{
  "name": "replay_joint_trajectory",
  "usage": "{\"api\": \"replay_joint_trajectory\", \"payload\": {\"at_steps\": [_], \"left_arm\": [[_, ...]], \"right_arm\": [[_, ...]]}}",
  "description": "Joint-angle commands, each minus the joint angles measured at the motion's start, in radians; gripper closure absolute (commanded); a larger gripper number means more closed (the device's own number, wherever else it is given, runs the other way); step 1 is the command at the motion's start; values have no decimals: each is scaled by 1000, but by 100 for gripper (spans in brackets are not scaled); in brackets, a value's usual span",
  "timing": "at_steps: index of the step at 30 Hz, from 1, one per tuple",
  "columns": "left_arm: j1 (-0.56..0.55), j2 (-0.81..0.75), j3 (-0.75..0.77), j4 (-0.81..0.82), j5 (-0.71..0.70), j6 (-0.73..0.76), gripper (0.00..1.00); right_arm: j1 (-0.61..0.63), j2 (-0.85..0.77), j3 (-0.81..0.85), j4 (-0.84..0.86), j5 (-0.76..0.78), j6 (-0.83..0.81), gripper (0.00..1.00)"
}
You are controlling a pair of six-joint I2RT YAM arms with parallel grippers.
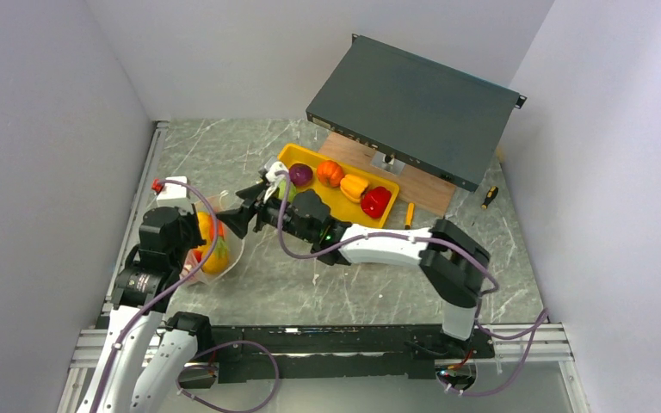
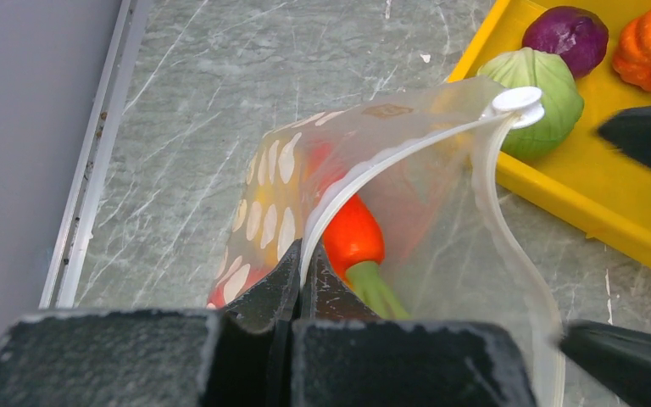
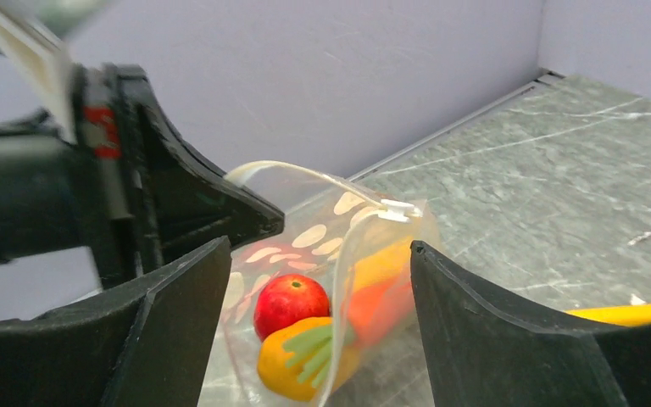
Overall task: Place the food in the zip-top bag and seal the zipper
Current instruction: Place the fake vegetable in the zipper food storage bag, then pick up the fake vegetable from the bin.
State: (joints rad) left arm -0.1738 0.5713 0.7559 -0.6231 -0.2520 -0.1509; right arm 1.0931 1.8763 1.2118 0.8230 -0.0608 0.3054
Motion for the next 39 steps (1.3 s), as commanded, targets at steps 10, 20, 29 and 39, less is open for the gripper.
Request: {"api": "replay_joint_trajectory", "payload": {"at_steps": [10,20,29,39], "left_arm": [[-3,9,-1,44,3,5,100],[-4,23,0,43,2,5,100],[-4,27,-1,42,-4,7,100],[-4,82,66,2,-13,-11,100]], "right_arm": [[-43,-289,-34,-703,399,77,16],[-195,-194,11,-815,311,254,12],[-197,49,239,-889,378,289,2],[-198,239,390,-861,453,181,0]]}}
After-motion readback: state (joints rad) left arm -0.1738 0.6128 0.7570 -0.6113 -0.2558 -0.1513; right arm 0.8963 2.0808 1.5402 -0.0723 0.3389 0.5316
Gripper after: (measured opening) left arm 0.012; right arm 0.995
